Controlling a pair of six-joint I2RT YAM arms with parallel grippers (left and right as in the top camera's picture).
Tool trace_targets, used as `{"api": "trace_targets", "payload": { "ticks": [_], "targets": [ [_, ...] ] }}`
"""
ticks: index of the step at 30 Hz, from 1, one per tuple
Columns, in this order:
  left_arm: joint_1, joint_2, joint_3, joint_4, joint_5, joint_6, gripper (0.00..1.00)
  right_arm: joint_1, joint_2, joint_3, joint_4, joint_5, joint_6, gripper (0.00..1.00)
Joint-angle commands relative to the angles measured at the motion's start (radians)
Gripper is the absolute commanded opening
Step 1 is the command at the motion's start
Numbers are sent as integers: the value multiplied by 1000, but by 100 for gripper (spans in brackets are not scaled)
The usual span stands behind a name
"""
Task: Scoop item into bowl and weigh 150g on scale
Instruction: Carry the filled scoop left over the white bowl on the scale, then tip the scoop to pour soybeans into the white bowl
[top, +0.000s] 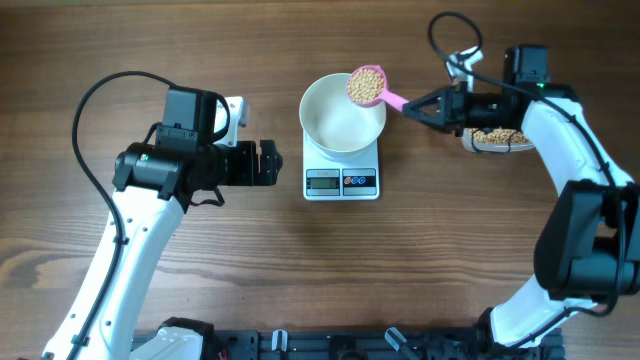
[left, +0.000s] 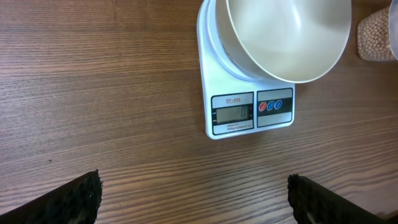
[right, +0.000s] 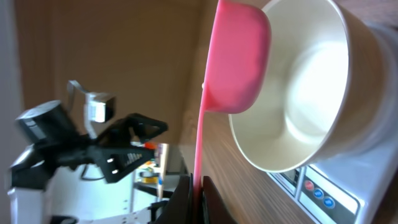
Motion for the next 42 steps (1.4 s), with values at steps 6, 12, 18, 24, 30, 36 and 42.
{"api": "trace_targets", "payload": {
  "ticks": [6,12,18,24,30,36,42],
  "targets": [
    [6,0,19,3,5,20,100,129,-78,24,9,253,-16,4],
    [6,0,19,3,5,20,100,234,-196,24,7,572,-85,4],
    [6,0,19,3,5,20,100,305,-271,24,-2,797,-216,4],
    [6,0,19,2,5,20,100,389,-271,24,-14,989,-271,4],
    [6,0,19,2,5,20,100,480,-271,24,-14,1215,-320,4],
    [6,0,19,2,5,20,100,576,-271,24,-13,1509,-400,4],
    [6,0,19,2,5,20,100,670,-272,27,9,1621,-473,4]
  ]
}}
